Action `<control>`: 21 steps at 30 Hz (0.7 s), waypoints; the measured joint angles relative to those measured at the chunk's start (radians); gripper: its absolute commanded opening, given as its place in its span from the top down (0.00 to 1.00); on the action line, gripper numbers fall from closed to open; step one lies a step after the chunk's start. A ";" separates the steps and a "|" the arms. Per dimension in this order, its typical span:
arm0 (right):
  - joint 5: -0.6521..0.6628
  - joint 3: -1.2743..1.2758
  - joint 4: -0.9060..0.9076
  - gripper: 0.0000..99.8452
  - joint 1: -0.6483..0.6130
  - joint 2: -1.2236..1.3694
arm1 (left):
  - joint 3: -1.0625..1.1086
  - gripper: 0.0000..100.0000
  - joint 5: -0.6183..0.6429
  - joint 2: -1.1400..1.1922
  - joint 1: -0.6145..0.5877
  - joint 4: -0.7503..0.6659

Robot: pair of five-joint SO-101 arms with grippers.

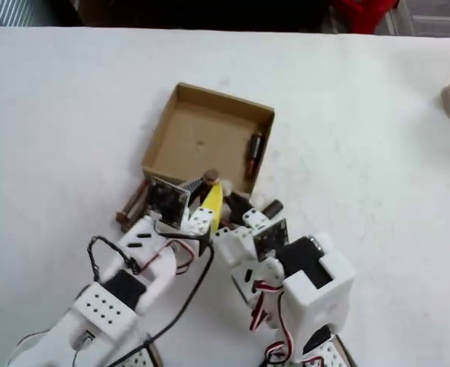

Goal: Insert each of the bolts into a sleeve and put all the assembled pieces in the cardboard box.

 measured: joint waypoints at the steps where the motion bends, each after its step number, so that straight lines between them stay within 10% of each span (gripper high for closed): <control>1: 0.000 0.000 0.000 0.98 0.000 0.000 | 0.002 0.98 0.000 -0.003 0.000 -0.002; 21: -0.003 0.000 0.000 0.98 0.011 0.003 | 0.003 0.73 0.003 -0.003 0.009 0.026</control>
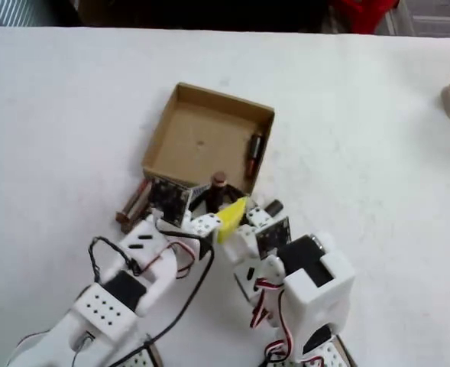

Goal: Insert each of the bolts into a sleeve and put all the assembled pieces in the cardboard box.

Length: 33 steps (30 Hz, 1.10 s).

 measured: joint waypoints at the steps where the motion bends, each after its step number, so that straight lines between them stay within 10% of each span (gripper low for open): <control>1: 0.000 0.000 0.000 0.98 0.000 0.000 | 0.000 0.73 0.000 0.000 0.000 0.000; 33: 0.002 0.000 0.000 0.98 -0.002 0.000 | -0.061 0.73 -0.002 -0.012 -0.089 0.003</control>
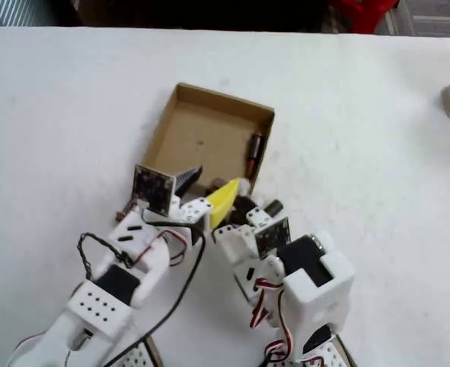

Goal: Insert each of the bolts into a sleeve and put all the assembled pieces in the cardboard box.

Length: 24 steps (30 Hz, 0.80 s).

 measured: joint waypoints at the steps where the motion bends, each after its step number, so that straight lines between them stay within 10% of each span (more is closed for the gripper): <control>1: 0.000 0.000 0.000 0.98 0.000 0.000 | 0.000 0.73 0.000 -0.005 -0.006 0.000; 9: 0.000 0.000 0.000 0.98 0.000 0.000 | -0.012 0.98 0.000 -0.219 -0.058 0.163; 24: 0.000 0.000 0.000 0.98 0.000 0.000 | -0.044 0.94 -0.002 -0.667 -0.241 0.749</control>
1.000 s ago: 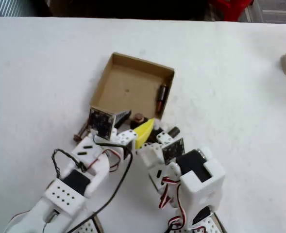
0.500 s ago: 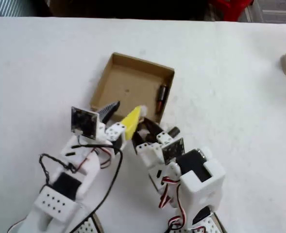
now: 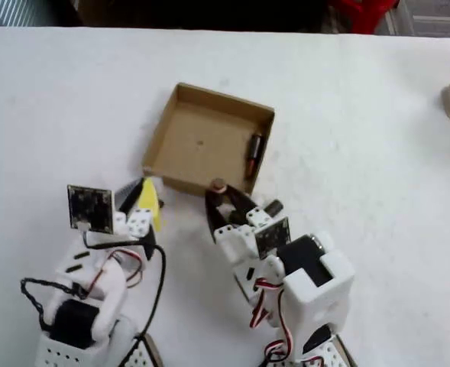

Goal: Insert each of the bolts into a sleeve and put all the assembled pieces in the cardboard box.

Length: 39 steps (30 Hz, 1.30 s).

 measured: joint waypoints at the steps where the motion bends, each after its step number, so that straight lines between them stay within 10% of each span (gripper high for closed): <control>1: 0.000 0.000 0.000 0.98 0.000 0.000 | 0.000 0.94 0.000 -0.018 -0.014 0.048; 8: 0.000 0.000 0.000 0.98 0.000 0.000 | 0.029 0.94 0.002 -0.035 -0.120 0.212; 26: 0.000 0.000 0.000 0.98 0.046 0.000 | 0.238 0.94 -0.006 -0.037 -0.336 0.094; 39: 0.000 0.002 0.002 0.98 0.069 -0.015 | 0.238 0.94 -0.404 -0.037 -0.371 0.305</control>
